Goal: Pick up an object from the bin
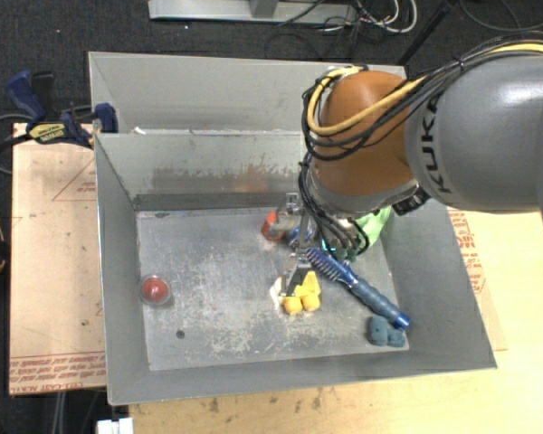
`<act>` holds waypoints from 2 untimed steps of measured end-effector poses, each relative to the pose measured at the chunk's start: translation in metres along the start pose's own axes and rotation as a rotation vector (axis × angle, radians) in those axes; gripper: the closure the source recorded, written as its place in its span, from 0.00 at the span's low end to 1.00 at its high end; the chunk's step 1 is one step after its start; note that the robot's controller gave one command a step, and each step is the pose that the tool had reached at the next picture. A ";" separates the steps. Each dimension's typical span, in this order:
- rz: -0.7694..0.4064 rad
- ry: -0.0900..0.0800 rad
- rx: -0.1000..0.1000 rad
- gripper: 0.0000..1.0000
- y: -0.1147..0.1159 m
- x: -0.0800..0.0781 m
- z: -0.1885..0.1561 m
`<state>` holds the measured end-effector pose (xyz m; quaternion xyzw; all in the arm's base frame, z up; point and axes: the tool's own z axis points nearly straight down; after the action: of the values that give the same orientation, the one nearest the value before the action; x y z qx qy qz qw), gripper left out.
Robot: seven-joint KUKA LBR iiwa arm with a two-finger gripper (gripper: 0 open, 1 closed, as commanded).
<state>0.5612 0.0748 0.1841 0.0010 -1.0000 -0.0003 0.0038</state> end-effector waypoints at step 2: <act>-0.260 -0.011 0.000 0.00 -0.056 0.014 0.083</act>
Offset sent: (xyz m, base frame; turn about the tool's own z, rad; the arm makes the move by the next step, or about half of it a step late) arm -0.0103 -0.0800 -0.1141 -0.2149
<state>0.5463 0.0186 0.1012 0.1305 -0.9914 -0.0009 -0.0019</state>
